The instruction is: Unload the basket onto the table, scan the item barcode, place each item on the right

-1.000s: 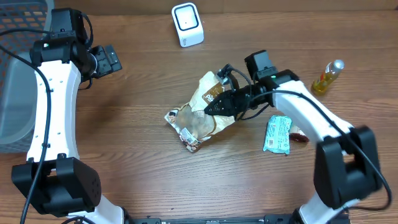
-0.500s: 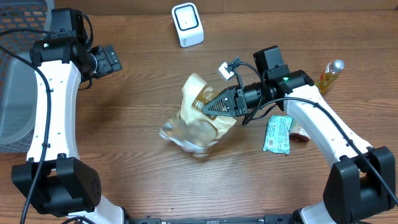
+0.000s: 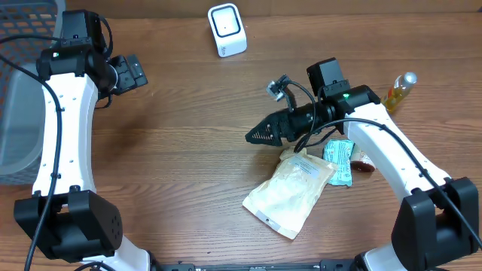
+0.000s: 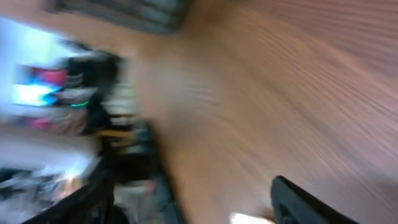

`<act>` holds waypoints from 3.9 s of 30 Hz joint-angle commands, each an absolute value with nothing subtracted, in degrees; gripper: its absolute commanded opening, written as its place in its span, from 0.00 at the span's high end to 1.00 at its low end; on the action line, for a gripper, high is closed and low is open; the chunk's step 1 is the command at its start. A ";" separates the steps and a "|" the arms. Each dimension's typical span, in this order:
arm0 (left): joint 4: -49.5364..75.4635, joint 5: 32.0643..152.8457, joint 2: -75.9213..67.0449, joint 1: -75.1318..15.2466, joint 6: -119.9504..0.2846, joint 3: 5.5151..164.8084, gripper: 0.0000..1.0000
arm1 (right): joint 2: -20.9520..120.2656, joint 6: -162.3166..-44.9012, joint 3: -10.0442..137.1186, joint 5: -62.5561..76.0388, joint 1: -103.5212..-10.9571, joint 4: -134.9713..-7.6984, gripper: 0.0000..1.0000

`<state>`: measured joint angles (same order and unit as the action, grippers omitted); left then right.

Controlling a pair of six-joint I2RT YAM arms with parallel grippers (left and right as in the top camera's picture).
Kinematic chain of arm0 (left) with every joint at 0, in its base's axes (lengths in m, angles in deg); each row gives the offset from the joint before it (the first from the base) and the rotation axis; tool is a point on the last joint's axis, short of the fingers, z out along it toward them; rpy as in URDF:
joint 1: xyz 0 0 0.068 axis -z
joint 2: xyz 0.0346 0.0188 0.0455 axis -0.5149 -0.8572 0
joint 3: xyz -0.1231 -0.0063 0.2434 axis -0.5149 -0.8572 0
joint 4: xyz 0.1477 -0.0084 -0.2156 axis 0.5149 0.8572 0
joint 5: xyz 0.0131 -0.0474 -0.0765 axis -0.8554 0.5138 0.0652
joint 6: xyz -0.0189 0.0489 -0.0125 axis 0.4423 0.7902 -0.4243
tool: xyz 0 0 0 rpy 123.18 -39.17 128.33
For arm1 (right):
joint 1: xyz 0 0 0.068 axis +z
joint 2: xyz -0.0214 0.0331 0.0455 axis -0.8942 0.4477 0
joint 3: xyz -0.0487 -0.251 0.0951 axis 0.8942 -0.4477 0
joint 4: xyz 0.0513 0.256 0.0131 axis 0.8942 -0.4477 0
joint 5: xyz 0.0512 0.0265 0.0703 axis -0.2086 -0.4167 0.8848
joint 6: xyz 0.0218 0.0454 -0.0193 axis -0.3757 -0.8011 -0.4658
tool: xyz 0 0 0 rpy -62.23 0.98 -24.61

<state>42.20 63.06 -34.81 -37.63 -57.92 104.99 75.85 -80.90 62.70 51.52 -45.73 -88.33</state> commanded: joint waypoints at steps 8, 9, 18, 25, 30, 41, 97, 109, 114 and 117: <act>42.15 62.77 -35.01 -37.73 -56.81 104.72 0.00 | 74.37 -103.94 62.72 11.23 -45.80 -100.09 0.14; 42.15 62.77 -35.01 -37.73 -56.78 104.72 0.00 | 74.37 -105.31 62.72 10.49 -45.80 -101.68 0.12; 42.15 62.77 -35.01 -37.73 -56.81 104.72 0.00 | 74.37 -112.46 58.98 4.06 -45.80 -112.44 0.00; 42.15 62.77 -35.01 -37.73 -56.81 104.72 0.00 | 74.37 -113.95 51.16 5.57 -45.80 -105.40 0.00; 42.15 62.77 -35.01 -37.73 -56.78 104.72 0.00 | 74.37 -113.90 48.36 14.01 -45.75 -98.71 0.00; 42.15 62.77 -35.01 -37.73 -56.81 104.72 0.00 | 74.37 -113.95 47.46 17.29 -41.73 -87.35 0.00; 42.15 62.77 -35.01 -37.73 -56.81 104.72 0.00 | 74.26 -124.64 45.52 17.62 -35.35 -69.40 0.76; 42.15 62.77 -35.01 -37.73 -56.81 104.72 0.00 | 70.30 -119.50 50.70 21.55 -41.29 -95.02 0.96; 42.15 62.77 -35.01 -37.73 -56.78 104.72 0.00 | 70.45 -129.64 42.54 20.15 -36.33 -87.30 0.96; 42.15 62.77 -35.01 -37.73 -56.78 104.72 0.00 | 70.45 -139.08 38.15 20.61 -33.89 -83.10 0.96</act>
<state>42.22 63.06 -34.81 -37.63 -57.90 104.96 70.76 -127.50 42.39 20.83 -36.11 -85.20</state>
